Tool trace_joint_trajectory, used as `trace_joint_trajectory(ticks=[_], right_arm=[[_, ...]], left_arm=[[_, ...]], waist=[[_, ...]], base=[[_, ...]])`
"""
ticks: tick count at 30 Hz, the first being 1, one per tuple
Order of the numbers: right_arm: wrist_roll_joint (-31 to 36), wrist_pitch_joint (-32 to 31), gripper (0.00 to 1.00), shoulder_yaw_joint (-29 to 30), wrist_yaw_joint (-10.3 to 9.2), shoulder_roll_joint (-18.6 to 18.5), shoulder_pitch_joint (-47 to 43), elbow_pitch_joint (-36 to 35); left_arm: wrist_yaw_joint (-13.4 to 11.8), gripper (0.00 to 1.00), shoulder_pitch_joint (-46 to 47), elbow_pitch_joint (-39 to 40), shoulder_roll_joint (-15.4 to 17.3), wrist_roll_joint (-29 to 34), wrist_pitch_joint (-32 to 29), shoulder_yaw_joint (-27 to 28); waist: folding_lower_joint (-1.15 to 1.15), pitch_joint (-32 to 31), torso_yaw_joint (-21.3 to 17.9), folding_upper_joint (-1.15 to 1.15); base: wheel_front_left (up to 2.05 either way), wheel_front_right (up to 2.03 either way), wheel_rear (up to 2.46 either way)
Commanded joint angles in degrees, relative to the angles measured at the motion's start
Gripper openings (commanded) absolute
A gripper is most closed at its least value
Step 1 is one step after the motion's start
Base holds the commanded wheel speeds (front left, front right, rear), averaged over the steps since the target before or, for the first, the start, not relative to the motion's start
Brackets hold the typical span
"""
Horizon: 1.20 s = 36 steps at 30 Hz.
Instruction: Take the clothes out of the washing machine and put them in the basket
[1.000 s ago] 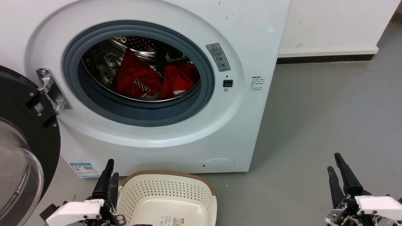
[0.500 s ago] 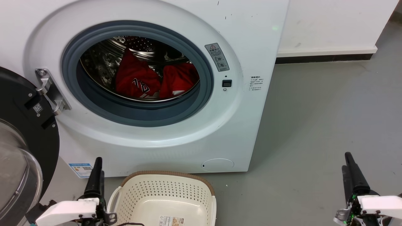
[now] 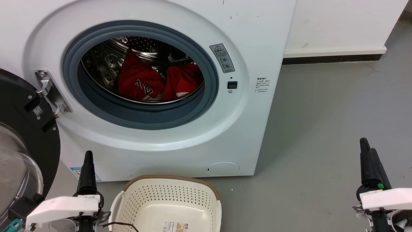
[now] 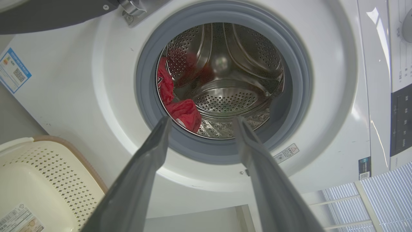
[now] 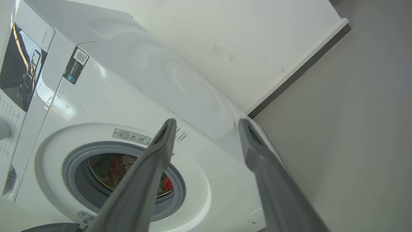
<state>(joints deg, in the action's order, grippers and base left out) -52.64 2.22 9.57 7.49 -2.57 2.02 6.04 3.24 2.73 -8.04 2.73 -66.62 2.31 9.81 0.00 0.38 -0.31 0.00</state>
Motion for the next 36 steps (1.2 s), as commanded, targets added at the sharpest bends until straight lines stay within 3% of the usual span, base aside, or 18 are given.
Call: trace_joint_trajectory(ticks=[1, 9, 15, 26, 36], right_arm=[[4.1, 0.7, 1.0, -0.4, 0.01, -0.3, 0.3, -2.4], [14.4, 2.3, 1.0, -2.0, 0.01, -0.3, -0.5, -6.3], [20.8, 3.5, 1.0, -2.8, 0.01, -0.3, -1.4, -8.1], [29.6, 5.1, 1.0, -4.0, 0.01, -0.3, -2.3, -9.8], [37.4, 6.7, 1.0, -5.4, 0.0, -0.3, -3.4, -10.9]], left_arm=[[-0.6, 1.0, 0.3, 2.1, 0.1, 3.0, 0.6, -0.3], [-2.7, 1.0, -0.8, 6.2, 0.1, 12.1, 2.2, -2.6], [-2.4, 1.0, -1.8, 7.1, 0.1, 18.2, 3.3, -4.6], [-3.0, 1.0, -2.2, 10.3, 0.1, 28.5, 5.0, -6.8], [-5.4, 1.0, -3.2, 12.0, 0.2, 37.6, 6.6, -8.9]], waist=[[0.0, 0.0, 0.0, 0.0], [0.0, 0.0, 0.2, 0.0], [0.0, 0.1, 0.3, 0.0], [0.0, 0.3, 0.3, 0.0], [0.0, 0.3, 0.3, 0.0]], base=[[0.0, 0.0, 0.0], [0.0, 0.0, 0.0], [0.0, 0.0, 0.0], [0.0, 0.0, 0.0], [0.0, 0.0, 0.0]])
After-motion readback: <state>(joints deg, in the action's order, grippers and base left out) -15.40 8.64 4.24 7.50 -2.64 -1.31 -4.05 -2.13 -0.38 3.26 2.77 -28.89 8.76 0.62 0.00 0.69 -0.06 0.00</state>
